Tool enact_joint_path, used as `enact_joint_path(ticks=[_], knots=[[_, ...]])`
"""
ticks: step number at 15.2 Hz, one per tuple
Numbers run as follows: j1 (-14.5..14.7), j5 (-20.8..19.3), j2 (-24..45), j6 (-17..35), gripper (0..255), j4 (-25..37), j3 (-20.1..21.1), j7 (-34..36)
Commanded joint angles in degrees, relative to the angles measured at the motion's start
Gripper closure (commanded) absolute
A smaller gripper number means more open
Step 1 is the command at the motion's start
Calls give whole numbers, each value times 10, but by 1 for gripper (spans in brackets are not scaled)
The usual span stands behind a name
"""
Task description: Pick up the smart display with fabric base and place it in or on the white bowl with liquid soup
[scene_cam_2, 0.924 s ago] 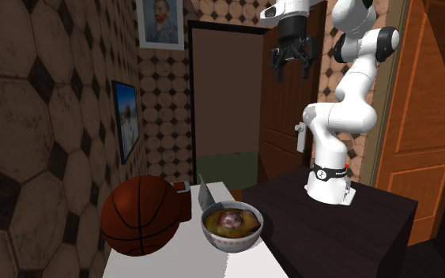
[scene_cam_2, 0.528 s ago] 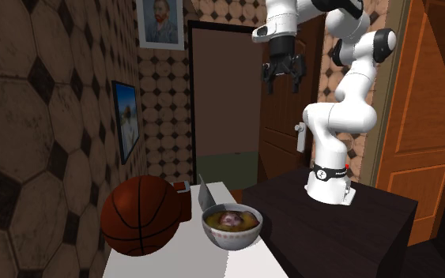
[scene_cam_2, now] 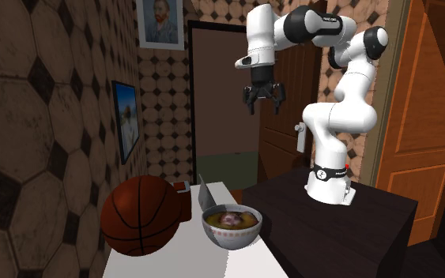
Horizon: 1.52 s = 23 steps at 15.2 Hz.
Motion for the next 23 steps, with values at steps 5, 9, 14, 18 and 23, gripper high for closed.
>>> enact_joint_path(ticks=[5, 9, 14, 18, 23], knots=[[17, -67, 60, 88, 0, -23, -102, -151], [42, -96, 128, 156, 0, -18, -175, -250], [98, -94, 242, 251, 0, 8, -276, -385], [168, -29, 367, 332, 0, 41, -367, -525], [184, 212, 597, 403, 0, 101, -386, -798]])
